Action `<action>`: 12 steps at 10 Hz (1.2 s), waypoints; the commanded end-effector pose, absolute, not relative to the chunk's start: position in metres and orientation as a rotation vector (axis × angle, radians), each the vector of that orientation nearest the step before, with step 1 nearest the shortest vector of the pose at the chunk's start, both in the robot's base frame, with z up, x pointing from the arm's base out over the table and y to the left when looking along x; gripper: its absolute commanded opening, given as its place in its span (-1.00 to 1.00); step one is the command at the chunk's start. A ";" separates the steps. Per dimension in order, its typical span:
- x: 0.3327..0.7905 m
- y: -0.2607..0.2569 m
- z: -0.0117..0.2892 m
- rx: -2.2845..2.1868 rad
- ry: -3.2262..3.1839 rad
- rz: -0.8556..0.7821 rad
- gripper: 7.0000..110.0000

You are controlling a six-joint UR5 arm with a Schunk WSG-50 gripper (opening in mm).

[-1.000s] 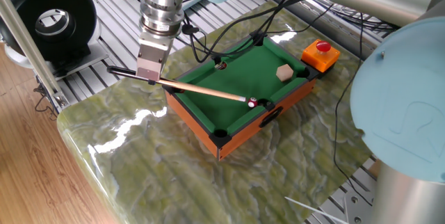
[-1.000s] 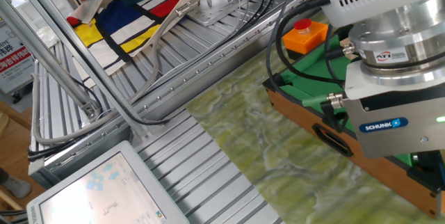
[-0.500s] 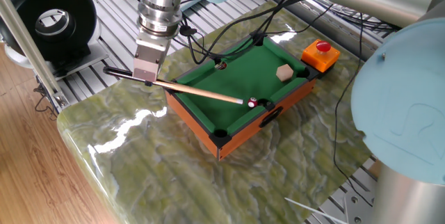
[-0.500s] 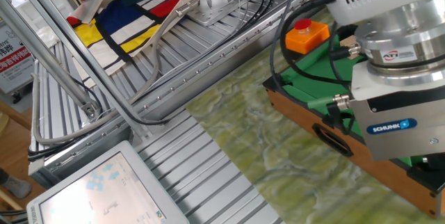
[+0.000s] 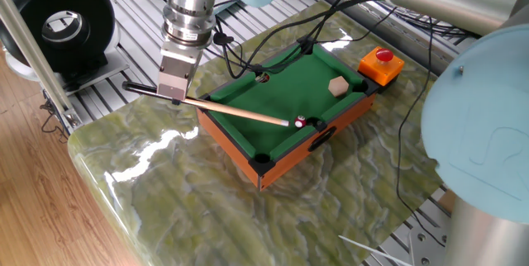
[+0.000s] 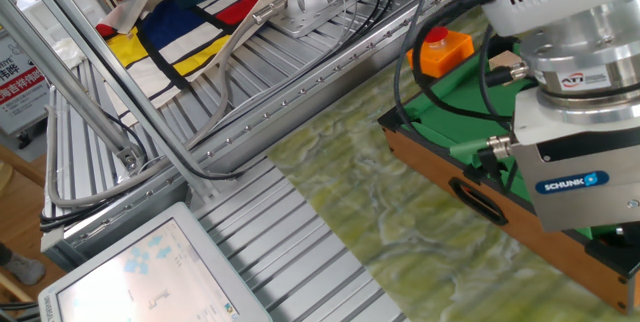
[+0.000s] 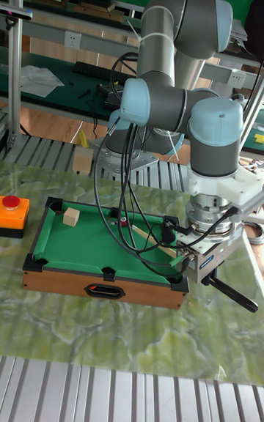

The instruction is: Hit the pool ball

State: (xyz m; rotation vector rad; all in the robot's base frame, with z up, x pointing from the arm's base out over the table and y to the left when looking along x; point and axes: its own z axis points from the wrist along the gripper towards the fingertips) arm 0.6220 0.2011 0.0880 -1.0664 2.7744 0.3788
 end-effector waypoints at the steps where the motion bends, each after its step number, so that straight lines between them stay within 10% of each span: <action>1: 0.621 0.192 0.082 -1.071 2.776 0.338 -1.00; 12: 0.604 0.168 0.053 -1.038 2.918 0.258 -1.00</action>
